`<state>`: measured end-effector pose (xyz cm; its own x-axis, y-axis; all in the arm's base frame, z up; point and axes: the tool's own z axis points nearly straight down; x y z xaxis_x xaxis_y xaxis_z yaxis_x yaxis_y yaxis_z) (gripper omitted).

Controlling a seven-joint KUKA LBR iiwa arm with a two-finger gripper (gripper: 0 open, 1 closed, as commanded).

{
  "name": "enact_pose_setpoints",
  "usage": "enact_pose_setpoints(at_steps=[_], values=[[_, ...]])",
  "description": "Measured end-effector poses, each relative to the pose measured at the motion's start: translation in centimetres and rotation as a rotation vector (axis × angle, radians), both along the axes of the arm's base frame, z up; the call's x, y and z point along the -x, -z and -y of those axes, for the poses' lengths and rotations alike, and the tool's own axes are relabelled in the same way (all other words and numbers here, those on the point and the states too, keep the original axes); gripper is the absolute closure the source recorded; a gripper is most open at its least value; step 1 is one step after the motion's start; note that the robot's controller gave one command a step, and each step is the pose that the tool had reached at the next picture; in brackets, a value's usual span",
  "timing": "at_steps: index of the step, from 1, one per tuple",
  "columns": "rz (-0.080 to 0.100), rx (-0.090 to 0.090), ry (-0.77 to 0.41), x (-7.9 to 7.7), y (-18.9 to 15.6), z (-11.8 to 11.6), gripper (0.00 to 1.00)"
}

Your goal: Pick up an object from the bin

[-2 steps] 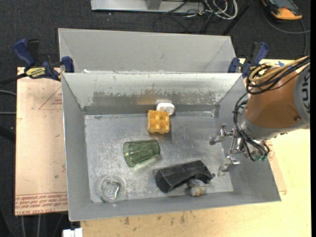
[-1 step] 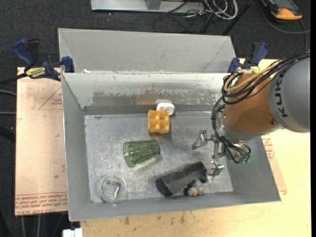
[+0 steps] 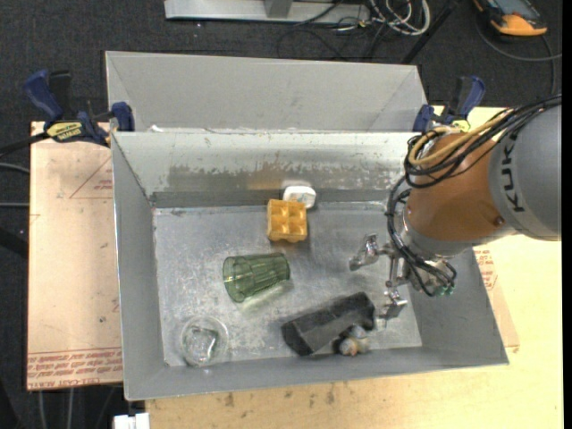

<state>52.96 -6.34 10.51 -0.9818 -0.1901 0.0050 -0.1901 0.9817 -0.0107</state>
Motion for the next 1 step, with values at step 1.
enact_pose_setpoints(at_steps=[1], values=[[-0.016,-0.016,-0.02,0.24,0.04,-1.07,1.0]])
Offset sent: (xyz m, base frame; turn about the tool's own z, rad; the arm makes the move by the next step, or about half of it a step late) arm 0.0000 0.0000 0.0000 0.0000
